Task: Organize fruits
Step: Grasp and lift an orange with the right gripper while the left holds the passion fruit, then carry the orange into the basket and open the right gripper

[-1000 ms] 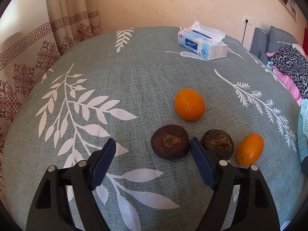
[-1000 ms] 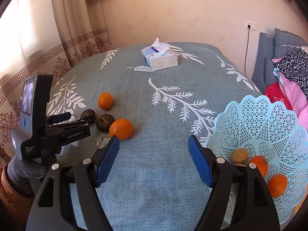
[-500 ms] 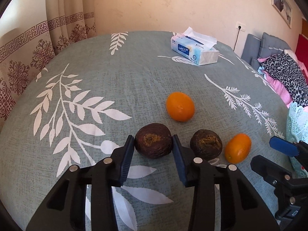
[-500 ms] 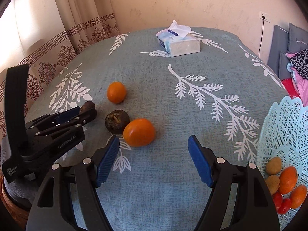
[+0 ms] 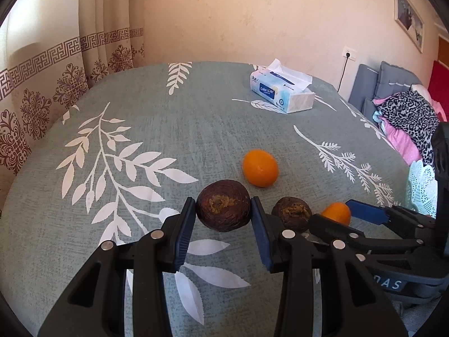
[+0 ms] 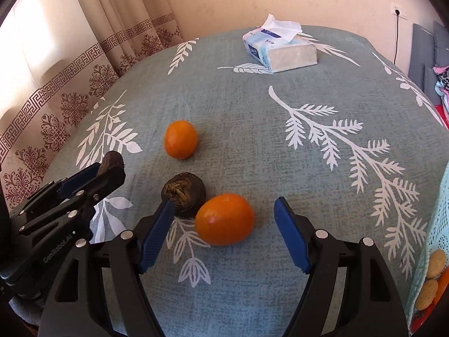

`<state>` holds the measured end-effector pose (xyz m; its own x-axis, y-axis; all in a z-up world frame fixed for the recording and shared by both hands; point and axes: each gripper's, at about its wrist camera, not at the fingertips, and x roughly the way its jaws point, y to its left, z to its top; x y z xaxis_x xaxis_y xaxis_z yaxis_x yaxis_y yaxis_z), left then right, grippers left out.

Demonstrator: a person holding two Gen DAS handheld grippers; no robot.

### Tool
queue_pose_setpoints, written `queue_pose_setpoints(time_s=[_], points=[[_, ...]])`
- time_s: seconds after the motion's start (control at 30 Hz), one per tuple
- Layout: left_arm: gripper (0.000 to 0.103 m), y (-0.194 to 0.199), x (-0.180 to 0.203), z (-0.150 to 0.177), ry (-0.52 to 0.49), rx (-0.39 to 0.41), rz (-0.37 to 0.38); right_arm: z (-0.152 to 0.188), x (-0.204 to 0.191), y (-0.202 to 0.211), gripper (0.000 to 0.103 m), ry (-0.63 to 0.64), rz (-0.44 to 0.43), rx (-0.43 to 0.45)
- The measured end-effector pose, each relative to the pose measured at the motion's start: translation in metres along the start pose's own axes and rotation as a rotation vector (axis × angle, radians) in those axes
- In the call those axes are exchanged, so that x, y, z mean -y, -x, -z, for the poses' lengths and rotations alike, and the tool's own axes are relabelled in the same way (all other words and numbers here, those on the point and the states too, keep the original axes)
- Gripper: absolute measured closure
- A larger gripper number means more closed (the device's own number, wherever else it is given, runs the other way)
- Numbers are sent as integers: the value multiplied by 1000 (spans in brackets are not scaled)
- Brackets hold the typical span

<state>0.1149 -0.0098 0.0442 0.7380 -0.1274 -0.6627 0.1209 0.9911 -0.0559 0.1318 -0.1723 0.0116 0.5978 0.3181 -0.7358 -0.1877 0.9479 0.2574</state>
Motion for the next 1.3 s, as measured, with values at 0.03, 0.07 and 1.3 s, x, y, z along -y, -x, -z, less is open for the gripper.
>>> queue_pose_setpoints(time_s=[0.03,0.07,1.3], points=[[63,2,0,0,1,3,4,0,1,-2,28,-2,0,-5],[63,2,0,-1,2,6,6,1,1,-3,28,-3,-1,-7],[63,14,19,6,-41,29,19,24,25,87,61,-34,111,146]])
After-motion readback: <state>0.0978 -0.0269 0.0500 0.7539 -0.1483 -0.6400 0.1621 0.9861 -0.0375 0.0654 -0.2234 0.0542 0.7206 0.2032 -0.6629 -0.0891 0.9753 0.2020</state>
